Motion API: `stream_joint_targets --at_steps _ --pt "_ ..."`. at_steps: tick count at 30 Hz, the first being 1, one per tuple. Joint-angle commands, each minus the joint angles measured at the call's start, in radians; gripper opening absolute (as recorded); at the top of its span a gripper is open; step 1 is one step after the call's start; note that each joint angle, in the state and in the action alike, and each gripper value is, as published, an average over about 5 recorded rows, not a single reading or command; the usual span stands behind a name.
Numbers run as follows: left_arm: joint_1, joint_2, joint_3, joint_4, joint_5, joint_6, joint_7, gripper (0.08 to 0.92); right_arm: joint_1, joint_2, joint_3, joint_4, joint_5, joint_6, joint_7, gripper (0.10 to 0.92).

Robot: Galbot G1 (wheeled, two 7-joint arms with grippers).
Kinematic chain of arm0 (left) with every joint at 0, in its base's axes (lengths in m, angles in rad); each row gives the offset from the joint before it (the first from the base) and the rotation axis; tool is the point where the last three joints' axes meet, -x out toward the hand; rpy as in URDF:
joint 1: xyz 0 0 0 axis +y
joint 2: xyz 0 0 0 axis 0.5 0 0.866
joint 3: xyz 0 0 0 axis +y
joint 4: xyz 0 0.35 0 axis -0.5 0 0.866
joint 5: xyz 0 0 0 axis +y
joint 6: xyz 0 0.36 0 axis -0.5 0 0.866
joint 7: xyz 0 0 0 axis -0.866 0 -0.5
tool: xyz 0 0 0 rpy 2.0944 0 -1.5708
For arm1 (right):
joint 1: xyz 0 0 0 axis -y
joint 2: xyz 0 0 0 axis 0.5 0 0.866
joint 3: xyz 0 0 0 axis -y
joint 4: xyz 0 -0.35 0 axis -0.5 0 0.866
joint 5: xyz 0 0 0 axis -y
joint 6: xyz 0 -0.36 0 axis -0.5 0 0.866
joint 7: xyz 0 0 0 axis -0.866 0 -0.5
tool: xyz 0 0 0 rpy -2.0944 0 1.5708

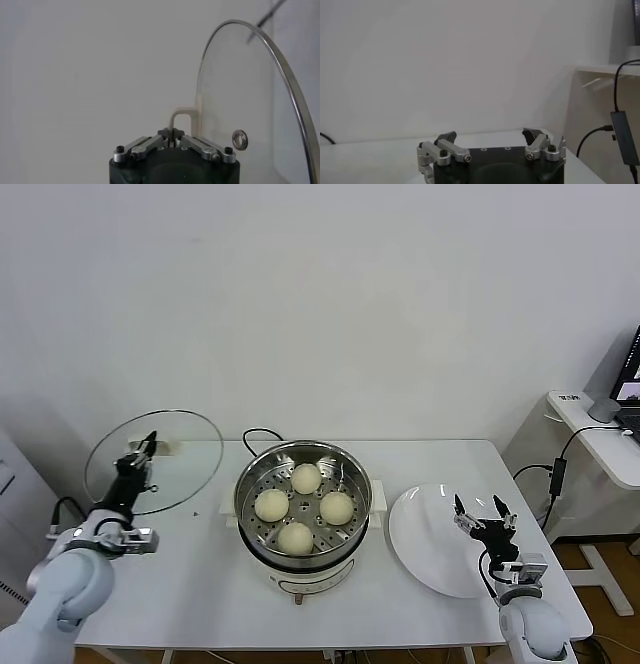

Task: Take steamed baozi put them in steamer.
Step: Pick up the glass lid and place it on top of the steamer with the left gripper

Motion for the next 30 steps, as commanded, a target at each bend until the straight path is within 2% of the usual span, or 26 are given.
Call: stream_joint_targets --at_steps 1,5,9,22,30 --pt "-0.071 -0.001 0.268 -0.219 0.084 0.354 0.168 0.102 0.002 0.001 0.002 -0.010 -0.003 0.003 0.000 0.823" --pt "-0.091 -0.040 0.332 -0.251 0.186 0.452 0.211 0.102 0.003 -0.002 0.001 -0.010 -0.003 0.001 0.000 0.823" --pt "-0.099 -0.077 0.388 -0.269 0.275 0.493 0.249 0.102 0.004 -0.006 0.001 -0.012 -0.003 0.001 0.000 0.823" --pt "-0.140 -0.240 0.549 -0.200 0.458 0.510 0.265 0.102 0.005 -0.006 0.000 -0.022 -0.006 0.002 -0.001 0.823" --pt "-0.150 -0.280 0.597 -0.163 0.479 0.494 0.254 0.102 0.006 -0.001 -0.003 -0.027 -0.010 0.003 -0.002 0.823"
